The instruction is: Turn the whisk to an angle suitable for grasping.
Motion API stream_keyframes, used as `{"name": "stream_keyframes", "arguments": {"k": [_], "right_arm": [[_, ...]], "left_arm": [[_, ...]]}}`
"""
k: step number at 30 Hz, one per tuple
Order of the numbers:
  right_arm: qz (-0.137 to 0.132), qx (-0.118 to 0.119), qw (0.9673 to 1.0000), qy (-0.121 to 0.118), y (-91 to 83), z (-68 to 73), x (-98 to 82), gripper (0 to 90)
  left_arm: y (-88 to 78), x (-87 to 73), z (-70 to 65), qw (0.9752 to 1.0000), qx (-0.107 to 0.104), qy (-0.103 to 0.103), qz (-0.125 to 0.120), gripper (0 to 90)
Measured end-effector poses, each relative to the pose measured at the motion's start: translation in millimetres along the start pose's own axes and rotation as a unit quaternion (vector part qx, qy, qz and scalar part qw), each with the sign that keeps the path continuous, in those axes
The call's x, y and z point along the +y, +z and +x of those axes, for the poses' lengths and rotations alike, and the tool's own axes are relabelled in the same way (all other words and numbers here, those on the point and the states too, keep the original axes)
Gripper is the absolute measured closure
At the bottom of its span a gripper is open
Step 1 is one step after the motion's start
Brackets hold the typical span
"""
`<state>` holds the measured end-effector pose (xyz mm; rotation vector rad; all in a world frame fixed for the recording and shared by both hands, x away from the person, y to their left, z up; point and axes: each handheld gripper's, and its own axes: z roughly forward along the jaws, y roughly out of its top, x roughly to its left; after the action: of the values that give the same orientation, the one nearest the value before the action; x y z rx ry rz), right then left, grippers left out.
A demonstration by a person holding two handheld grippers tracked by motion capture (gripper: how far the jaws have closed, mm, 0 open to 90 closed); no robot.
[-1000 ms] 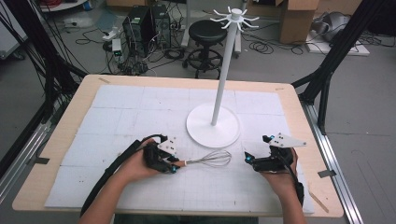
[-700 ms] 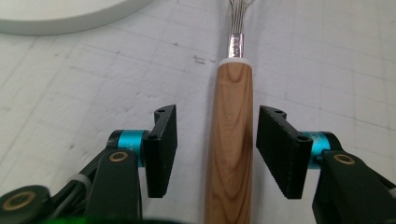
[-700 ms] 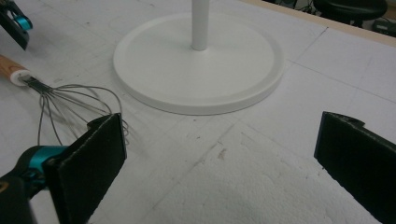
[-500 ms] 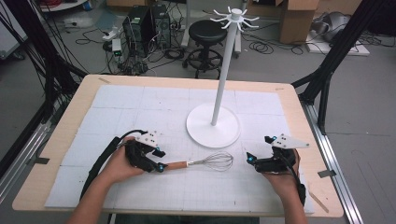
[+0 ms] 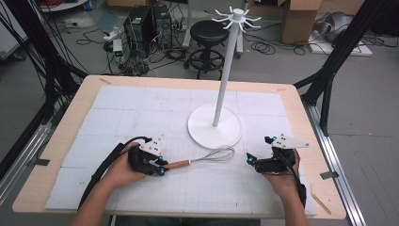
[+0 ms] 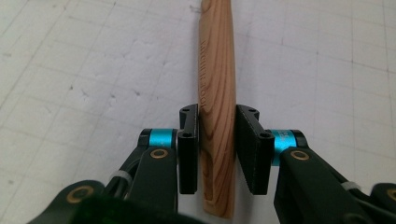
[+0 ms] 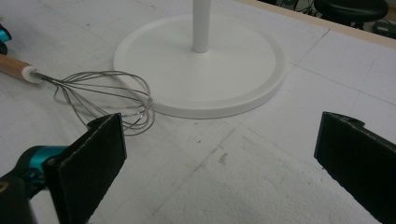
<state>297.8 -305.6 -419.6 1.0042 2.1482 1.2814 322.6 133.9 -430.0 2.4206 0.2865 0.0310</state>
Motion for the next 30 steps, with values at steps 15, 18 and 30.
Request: {"name": "stream_keyframes", "arguments": {"k": [15, 18, 30], "right_arm": [[-0.003, -0.001, 1.0, 0.002, -2.0, -0.9, 0.8, 1.0], [-0.005, -0.002, 1.0, 0.002, -3.1, -1.1, 0.9, 1.0], [-0.009, -0.004, 1.0, -0.001, -7.8, -0.6, 2.5, 1.0]], "left_arm": [[27.3, 33.1, -3.6, 0.9984, -0.034, 0.045, 0.009, 72.3], [31.7, 36.4, -4.3, 0.998, -0.038, 0.051, 0.003, 72.1], [-11.9, 22.5, 4.6, 0.9965, 0.01, -0.016, -0.082, 46.8]]}}
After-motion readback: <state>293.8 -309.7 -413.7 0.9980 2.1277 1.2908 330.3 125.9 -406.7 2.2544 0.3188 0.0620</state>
